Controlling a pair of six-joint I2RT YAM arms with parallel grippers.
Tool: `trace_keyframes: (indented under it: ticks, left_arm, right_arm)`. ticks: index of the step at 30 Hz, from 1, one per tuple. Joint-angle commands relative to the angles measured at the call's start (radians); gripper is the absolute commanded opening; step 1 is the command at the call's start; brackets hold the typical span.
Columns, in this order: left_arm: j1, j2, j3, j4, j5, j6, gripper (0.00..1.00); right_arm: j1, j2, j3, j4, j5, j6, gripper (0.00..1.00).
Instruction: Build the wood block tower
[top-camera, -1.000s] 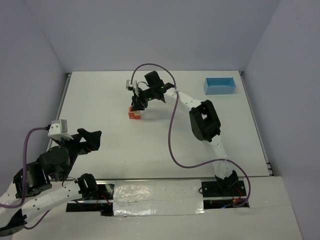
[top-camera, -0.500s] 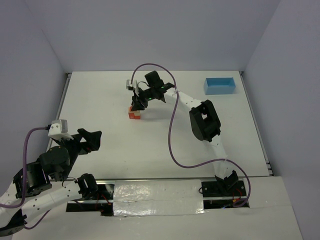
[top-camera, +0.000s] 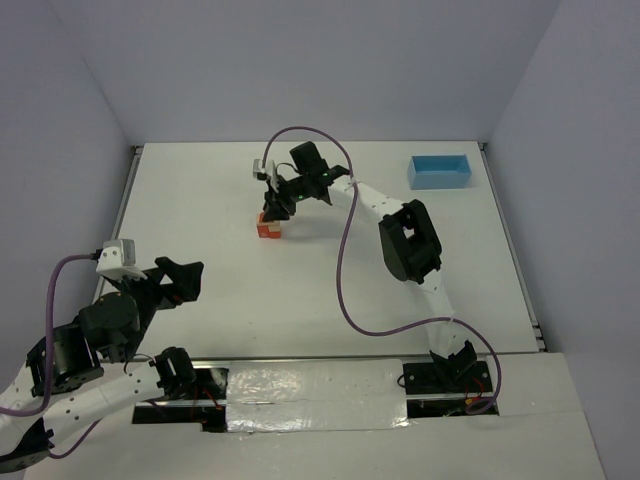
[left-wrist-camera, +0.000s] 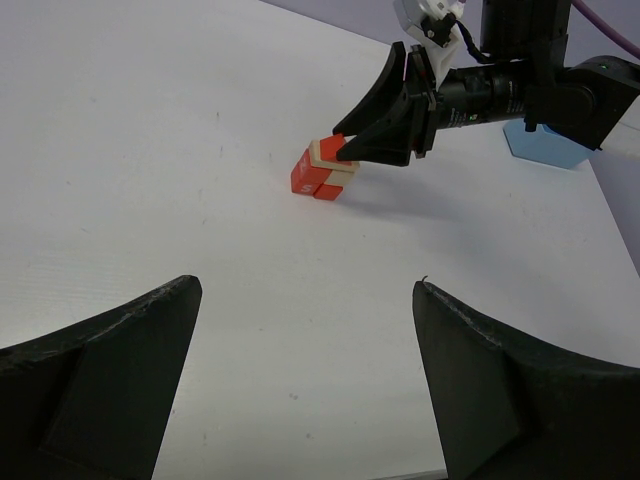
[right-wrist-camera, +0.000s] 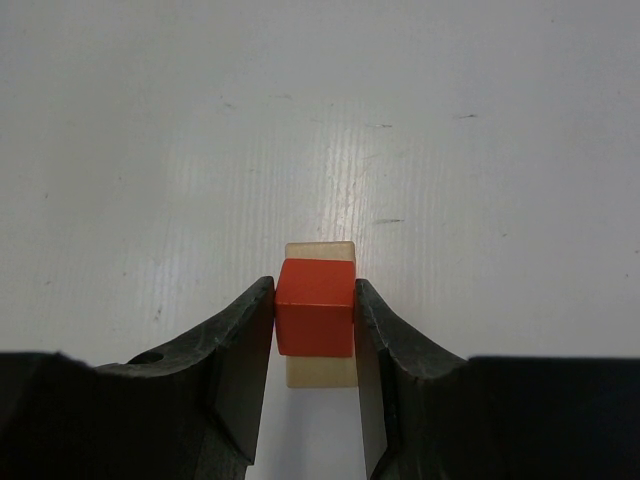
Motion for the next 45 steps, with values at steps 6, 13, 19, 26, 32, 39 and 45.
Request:
trace_keyframes:
  ticks: [6, 13, 19, 26, 32, 39, 45]
  left_arm:
    - [-0.004, -0.009, -0.007, 0.051, 0.007, 0.027, 0.99]
    - [-0.004, -0.009, -0.007, 0.054, 0.009, 0.030, 0.99]
    - [-0.004, -0.011, -0.007, 0.054, 0.009, 0.030, 0.99]
    - [-0.004, -0.008, -0.005, 0.052, 0.005, 0.027, 0.99]
    - [-0.004, -0.009, -0.007, 0.048, -0.004, 0.021, 1.00]
    - [-0.004, 0.104, 0.053, -0.164, -0.194, -0.231, 1.00]
    - [0.032, 0.435, 0.134, -0.268, -0.205, -0.312, 0.99]
  right_arm:
    - [-0.015, -0.047, -0.012, 0.008, -0.001, 0.002, 0.40]
    - [-0.015, -0.048, -0.012, 0.005, -0.007, -0.003, 0.44]
    - [-0.014, -0.050, -0.015, 0.004, -0.013, 0.000, 0.58]
    - [-0.015, -0.081, -0.036, 0.037, -0.042, 0.025, 1.00]
    - [-0.035, -0.183, -0.085, 0.077, -0.045, 0.078, 1.00]
    - [-0.071, -0.718, -0.612, 0.309, 0.601, 0.608, 1.00]
    - [-0.072, -1.372, -0.994, -0.008, 1.099, 0.919, 1.00]
